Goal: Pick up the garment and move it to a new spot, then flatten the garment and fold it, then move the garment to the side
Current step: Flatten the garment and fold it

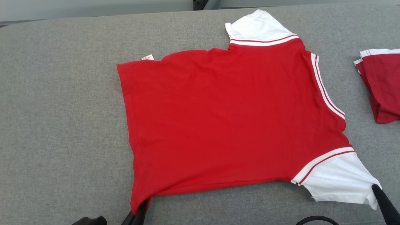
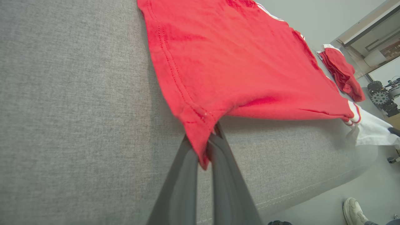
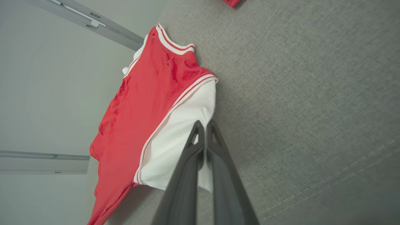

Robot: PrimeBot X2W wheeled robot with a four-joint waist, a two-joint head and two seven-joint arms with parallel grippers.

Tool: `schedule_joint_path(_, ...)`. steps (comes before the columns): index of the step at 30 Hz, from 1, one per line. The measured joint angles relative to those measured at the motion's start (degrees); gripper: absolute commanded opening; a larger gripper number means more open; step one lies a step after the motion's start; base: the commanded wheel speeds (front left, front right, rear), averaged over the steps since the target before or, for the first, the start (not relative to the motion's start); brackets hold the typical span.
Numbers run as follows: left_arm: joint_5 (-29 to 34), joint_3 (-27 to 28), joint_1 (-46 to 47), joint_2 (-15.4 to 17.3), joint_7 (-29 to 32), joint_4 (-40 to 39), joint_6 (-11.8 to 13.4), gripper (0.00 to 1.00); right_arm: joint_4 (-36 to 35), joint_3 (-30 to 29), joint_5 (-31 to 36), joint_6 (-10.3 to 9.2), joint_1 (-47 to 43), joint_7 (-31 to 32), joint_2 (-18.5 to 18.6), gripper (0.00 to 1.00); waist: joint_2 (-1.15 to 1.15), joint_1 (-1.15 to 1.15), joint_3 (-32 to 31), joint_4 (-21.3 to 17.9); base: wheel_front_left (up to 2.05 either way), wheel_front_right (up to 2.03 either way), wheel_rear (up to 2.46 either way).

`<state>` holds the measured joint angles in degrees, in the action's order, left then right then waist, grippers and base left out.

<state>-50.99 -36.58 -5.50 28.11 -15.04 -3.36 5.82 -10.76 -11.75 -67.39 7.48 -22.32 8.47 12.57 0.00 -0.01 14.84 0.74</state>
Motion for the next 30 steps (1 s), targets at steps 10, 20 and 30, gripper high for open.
schedule_joint_path(10, -2.96, -0.26, -0.67, 2.78, 6.16, -5.15, 0.24, 0.00, -3.44, -0.98, -3.59, 0.00, 6.47, 4.02, -0.86, 0.00, 0.00, 0.00, -0.74, -0.58, 0.00, 0.00, 0.00)
schedule_joint_path(20, -7.49, 2.59, 7.38, 8.08, 17.67, -9.32, 0.32, 0.00, 3.89, -2.07, 1.20, 0.00, 22.39, 11.63, -2.68, 0.00, 0.00, 0.00, 0.90, -1.93, 0.00, 0.00, 0.00)
schedule_joint_path(30, -9.99, 3.52, 15.12, 9.94, 25.68, -7.56, 1.20, 0.00, 13.90, -2.33, 11.87, 0.00, 38.84, 17.55, -6.09, 0.00, 0.00, 0.01, 3.55, -2.50, 0.00, 0.00, 0.00)
